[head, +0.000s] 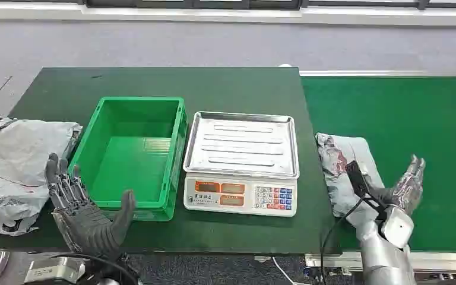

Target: Moved the parcel from conveyor to table for the left to box.

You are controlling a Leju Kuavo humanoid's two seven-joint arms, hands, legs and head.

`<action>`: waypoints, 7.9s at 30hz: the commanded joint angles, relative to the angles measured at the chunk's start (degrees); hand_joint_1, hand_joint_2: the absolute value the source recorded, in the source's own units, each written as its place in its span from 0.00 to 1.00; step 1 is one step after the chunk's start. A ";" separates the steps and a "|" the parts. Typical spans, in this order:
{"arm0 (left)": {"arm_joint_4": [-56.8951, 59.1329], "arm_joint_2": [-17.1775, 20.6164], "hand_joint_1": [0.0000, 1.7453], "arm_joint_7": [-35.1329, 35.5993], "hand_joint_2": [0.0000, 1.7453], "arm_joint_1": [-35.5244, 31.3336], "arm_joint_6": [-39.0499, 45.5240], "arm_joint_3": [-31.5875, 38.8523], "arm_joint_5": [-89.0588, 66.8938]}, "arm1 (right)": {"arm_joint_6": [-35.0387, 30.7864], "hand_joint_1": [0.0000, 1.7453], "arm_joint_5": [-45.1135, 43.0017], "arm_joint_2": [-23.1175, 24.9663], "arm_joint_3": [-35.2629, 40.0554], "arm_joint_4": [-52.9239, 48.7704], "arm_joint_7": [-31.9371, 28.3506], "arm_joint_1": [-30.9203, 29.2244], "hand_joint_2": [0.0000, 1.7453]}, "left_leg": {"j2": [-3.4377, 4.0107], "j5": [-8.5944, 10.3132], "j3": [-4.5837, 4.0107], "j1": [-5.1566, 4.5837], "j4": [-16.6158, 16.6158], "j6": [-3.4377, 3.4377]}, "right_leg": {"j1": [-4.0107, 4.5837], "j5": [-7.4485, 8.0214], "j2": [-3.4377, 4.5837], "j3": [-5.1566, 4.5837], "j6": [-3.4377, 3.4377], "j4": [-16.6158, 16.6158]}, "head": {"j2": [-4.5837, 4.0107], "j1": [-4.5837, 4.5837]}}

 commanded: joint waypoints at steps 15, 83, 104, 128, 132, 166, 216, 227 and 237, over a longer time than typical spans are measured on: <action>1.39 3.71 0.00 0.30 1.00 -0.06 -0.73 -0.67 -0.10 | 18.63 1.00 -6.94 -2.92 -9.45 24.47 -11.33 -6.70 1.00 | -0.05 0.01 0.20 0.02 -0.16 0.07 | 0.05 0.01 -0.06 0.20 -0.13 -0.18 | 0.00 0.00; 2.94 3.19 0.00 0.30 1.00 -1.92 -0.42 -2.90 -0.72 | -0.13 1.00 -11.19 19.28 12.95 -25.21 -27.50 -4.07 1.00 | 0.02 0.06 0.03 -0.01 -0.08 0.01 | 0.00 -0.01 -0.01 0.00 -0.10 0.02 | 0.00 0.00; 6.37 2.47 0.00 0.30 1.00 -9.21 -1.37 -3.16 0.11 | -0.13 1.00 -9.17 19.28 24.03 16.88 -23.91 -17.19 1.00 | 0.11 0.09 0.08 0.05 -0.12 -0.02 | 0.07 0.05 0.08 0.03 -0.13 -0.03 | 0.00 0.00; 8.23 2.54 0.00 0.30 1.00 -9.34 -4.78 -4.19 -1.87 | 2.51 0.00 -19.63 19.28 39.29 21.97 -27.23 -13.38 1.00 | -0.04 0.09 0.16 0.07 -0.18 0.00 | 0.09 0.01 -0.03 0.11 -0.16 -0.12 | 0.00 0.00; 7.60 2.78 0.00 0.30 1.00 -8.58 -5.10 -2.84 -1.44 | 0.73 0.00 -25.65 19.28 41.49 20.59 -29.20 -14.01 1.00 | 0.03 0.09 0.14 0.04 -0.16 0.00 | 0.06 0.00 0.05 0.05 -0.14 -0.08 | 0.00 0.00; 8.07 1.41 0.00 0.30 1.00 -7.20 -1.70 -0.43 -4.09 | -0.13 0.00 -46.60 19.28 22.69 -76.91 -40.63 17.02 1.00 | -0.13 -0.07 0.17 0.02 -0.15 0.03 | 0.04 -0.12 -0.20 0.12 -0.14 -0.19 | 0.00 0.00; 89.56 -9.57 0.00 47.92 1.00 -60.89 -17.08 -40.07 -9.23 | -0.13 0.00 -54.33 19.28 36.69 -73.54 -40.52 16.75 1.00 | 0.09 0.10 0.19 -0.01 -0.08 0.06 | 0.01 0.18 0.10 0.11 -0.03 -0.11 | 0.00 0.02; 89.64 -9.57 0.00 48.34 1.00 -60.71 -18.13 -40.76 -9.08 | -0.13 0.00 -54.10 19.28 36.56 -73.38 -39.92 16.48 1.00 | 0.18 0.13 0.18 -0.01 -0.08 0.08 | 0.02 0.23 0.19 0.10 -0.03 -0.11 | 0.00 0.00; 89.83 -9.57 1.00 49.35 1.00 -61.04 -18.73 -42.36 -9.65 | -0.13 0.00 -53.78 19.28 36.62 -72.72 -39.95 16.76 1.00 | 0.17 0.14 0.27 -0.01 -0.13 0.08 | 0.02 0.24 0.18 0.19 -0.04 -0.15 | 0.00 0.00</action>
